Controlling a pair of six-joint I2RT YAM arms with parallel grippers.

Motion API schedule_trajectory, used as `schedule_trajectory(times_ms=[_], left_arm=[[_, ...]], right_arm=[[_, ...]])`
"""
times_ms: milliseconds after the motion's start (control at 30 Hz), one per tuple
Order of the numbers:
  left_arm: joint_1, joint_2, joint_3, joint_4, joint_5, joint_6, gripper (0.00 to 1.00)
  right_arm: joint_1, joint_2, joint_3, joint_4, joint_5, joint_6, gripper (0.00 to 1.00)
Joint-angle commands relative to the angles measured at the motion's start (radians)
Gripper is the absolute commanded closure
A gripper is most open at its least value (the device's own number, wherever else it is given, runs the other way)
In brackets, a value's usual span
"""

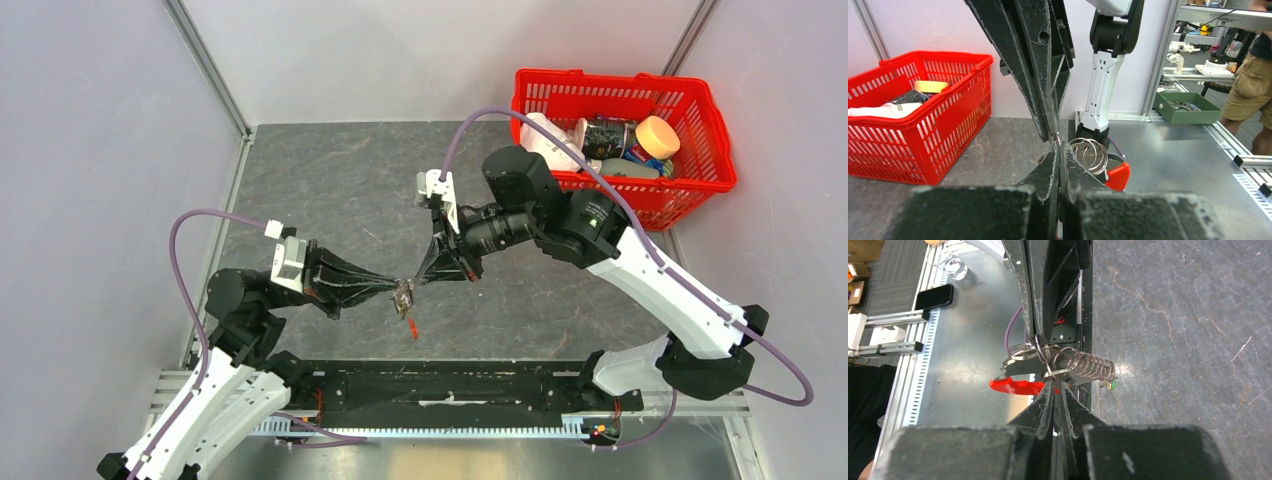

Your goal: Put the keys on the keyring

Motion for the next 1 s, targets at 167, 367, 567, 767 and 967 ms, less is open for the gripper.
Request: schedule_trajectory(times_ms=[167, 367, 567, 767, 967], left_arm=[[0.005, -0.017, -0.013, 0.148, 0.003, -0.076, 0.98], [0.005, -0.006, -0.034, 0.263, 0.0, -0.157, 0.98], [0.003, 0.033, -0.061, 0.53, -0.042, -0.353, 0.98], [0.003, 0.047, -0.056, 0.603, -0.092, -0.422, 0.98], [0.002, 0.061, -0.066, 0.667, -0.141, -0.476, 0.98]], right_arm=[[0.0, -0.098, -0.028, 0.06, 0.016, -0.018, 0.6], [0.0, -0.111, -0.003, 0.088, -0.022, -0.056, 0.57], [0.0, -0.113, -0.013, 0.169, -0.062, -0.051, 0.56], [0.002, -0.122, -0.023, 0.249, -0.093, -0.043, 0.55], [0.004, -0.127, -0.023, 0.297, -0.11, -0.029, 0.55]])
